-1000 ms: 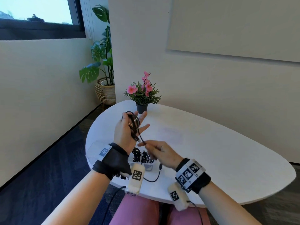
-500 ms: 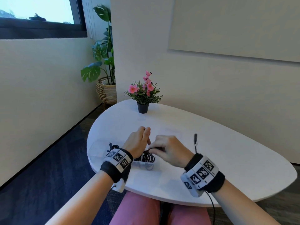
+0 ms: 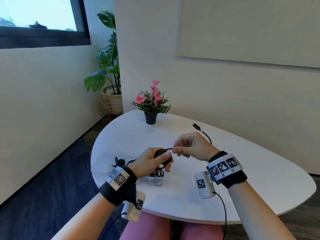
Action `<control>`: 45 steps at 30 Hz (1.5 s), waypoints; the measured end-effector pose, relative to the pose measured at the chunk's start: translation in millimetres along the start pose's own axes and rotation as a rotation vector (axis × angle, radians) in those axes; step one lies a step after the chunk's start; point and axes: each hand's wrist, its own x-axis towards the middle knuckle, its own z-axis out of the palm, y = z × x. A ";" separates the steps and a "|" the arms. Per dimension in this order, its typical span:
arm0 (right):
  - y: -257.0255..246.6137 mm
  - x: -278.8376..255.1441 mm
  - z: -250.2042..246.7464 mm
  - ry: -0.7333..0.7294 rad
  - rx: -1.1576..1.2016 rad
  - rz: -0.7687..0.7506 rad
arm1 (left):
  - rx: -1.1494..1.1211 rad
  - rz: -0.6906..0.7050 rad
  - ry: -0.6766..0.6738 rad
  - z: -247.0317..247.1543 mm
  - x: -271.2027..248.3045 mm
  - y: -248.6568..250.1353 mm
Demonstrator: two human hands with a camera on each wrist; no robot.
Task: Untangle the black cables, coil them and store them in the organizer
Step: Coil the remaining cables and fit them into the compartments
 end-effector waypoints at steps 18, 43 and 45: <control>46.8 -13.8 84.5 0.022 -0.271 -0.007 | -0.817 -0.064 0.713 -8.8 19.1 0.4; -24.0 -22.5 55.4 -0.095 -0.557 -0.324 | -0.019 -0.226 0.163 1.4 -0.3 -2.4; -29.4 -13.3 44.9 -0.014 -0.425 -0.298 | -0.135 -0.250 0.006 9.1 -4.6 -1.5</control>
